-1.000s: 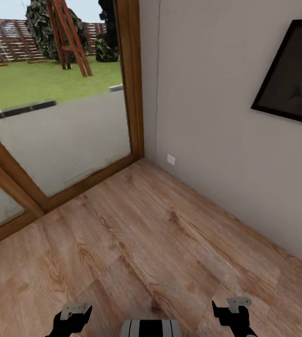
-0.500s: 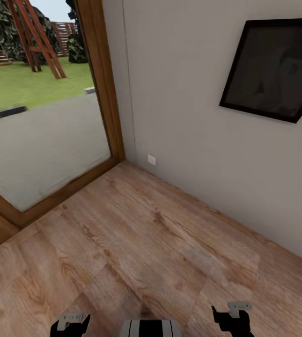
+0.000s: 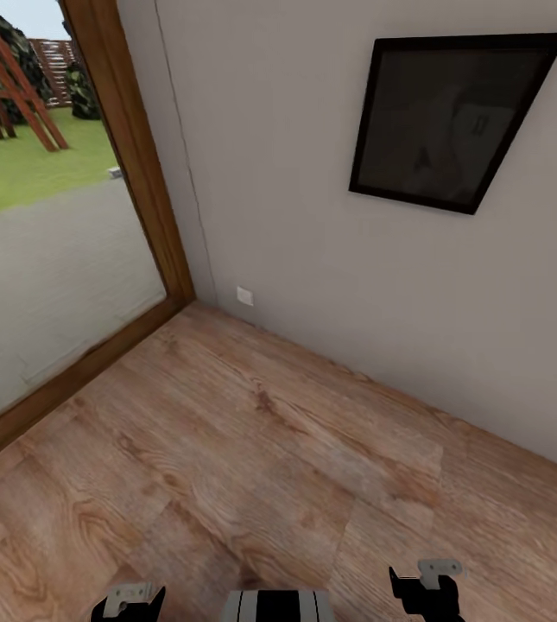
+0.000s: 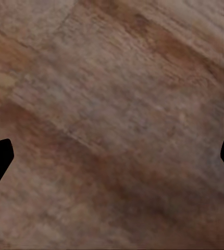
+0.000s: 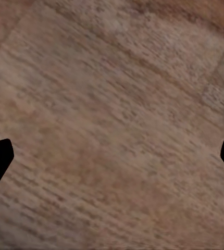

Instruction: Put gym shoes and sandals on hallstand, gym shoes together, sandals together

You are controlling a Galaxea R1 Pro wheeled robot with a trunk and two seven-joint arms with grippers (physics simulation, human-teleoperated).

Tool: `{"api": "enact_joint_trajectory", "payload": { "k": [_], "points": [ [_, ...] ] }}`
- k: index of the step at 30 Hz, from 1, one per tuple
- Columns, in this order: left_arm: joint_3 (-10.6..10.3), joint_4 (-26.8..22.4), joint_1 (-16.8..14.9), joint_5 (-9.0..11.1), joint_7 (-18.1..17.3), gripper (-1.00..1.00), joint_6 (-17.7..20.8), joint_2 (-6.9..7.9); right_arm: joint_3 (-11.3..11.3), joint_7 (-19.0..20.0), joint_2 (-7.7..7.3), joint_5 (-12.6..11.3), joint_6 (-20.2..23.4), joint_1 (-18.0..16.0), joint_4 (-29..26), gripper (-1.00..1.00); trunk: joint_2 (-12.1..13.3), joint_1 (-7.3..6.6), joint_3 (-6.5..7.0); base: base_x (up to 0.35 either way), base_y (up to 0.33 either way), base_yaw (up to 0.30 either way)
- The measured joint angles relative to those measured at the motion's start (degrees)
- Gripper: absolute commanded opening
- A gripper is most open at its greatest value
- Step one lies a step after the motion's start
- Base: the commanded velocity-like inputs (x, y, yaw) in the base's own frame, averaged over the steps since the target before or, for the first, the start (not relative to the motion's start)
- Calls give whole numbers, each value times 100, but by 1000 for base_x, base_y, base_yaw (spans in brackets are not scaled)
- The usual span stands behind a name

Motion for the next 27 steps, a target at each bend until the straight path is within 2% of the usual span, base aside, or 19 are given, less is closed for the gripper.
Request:
{"api": "enact_joint_trajectory", "payload": {
  "k": [11, 27],
  "points": [
    [0, 0, 1, 14, 0, 100, -5, -4, 0, 0, 2, -11, 1, 0, 0, 100, 0, 0, 0, 0, 42, -277],
    [0, 0, 7, 9, 0, 100, -6, -4, -3, 0, 4, -13, 2, 0, 0, 100, 0, 0, 0, 0, 244, -277]
  ]
}}
